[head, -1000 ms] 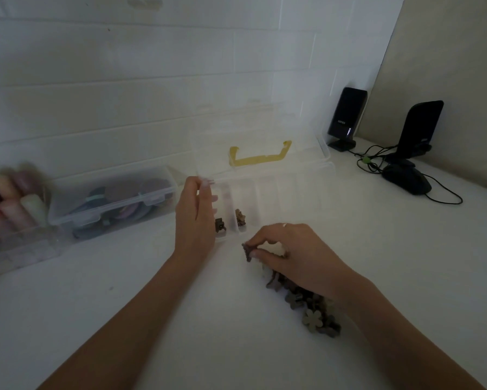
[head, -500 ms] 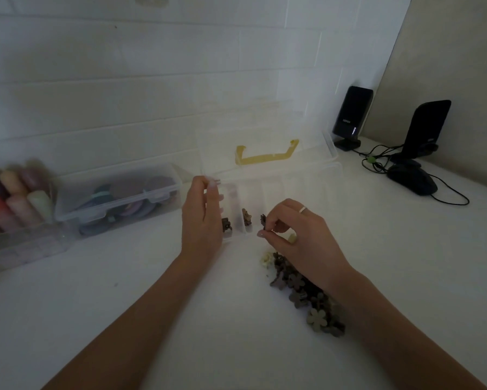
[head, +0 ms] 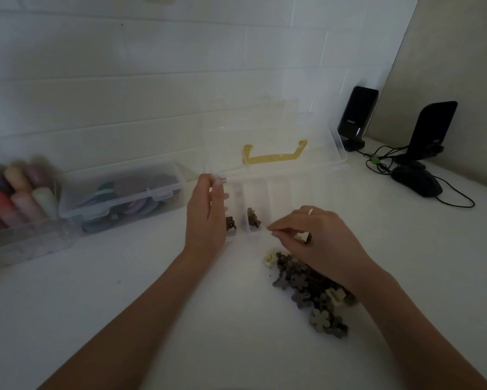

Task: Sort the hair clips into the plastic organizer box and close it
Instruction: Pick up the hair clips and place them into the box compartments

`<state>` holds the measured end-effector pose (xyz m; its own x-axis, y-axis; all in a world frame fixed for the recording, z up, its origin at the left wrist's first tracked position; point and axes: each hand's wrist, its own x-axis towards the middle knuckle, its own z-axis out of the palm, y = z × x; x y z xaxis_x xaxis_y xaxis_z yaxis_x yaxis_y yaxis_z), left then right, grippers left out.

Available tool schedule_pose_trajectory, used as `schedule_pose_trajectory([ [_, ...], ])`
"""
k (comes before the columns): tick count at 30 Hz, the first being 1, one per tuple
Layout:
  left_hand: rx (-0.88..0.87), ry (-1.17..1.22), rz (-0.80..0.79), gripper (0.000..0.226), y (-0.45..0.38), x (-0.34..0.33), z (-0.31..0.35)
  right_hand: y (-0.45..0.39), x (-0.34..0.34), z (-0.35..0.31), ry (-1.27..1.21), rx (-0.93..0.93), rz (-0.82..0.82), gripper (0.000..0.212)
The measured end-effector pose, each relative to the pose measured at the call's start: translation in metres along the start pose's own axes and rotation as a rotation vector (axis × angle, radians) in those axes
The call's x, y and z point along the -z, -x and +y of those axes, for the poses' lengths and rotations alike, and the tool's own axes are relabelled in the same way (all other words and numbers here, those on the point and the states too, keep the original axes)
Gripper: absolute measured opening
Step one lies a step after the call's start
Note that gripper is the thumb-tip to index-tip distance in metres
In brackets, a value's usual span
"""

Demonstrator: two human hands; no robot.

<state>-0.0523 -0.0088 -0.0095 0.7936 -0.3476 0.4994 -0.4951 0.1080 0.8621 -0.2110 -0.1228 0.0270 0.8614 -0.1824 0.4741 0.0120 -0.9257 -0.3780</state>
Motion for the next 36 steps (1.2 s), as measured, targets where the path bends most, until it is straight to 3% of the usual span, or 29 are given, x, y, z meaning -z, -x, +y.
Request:
schedule_pose_trajectory([
  [7,0.031,0.013,-0.004,0.021,0.000,0.001,0.002,0.004,0.000,-0.005,0.060,-0.053,-0.403,0.029],
  [11,0.039,0.023,-0.011,0.021,-0.001,0.001,0.003,0.002,-0.005,-0.002,0.083,-0.032,-0.423,0.018],
  [17,0.030,0.024,0.000,0.027,-0.002,0.000,0.000,0.002,-0.001,-0.007,-0.257,-0.140,-0.261,0.016],
  [24,0.034,0.020,0.000,0.026,-0.002,0.000,-0.001,0.000,-0.002,-0.013,-0.442,-0.209,-0.109,0.038],
  [31,0.020,0.009,0.000,0.023,-0.003,0.000,-0.003,0.000,-0.003,-0.010,-0.425,-0.232,-0.036,0.045],
  [36,0.015,0.008,-0.002,0.020,-0.003,0.000,-0.001,0.000,-0.005,-0.003,-0.331,-0.170,0.065,0.031],
])
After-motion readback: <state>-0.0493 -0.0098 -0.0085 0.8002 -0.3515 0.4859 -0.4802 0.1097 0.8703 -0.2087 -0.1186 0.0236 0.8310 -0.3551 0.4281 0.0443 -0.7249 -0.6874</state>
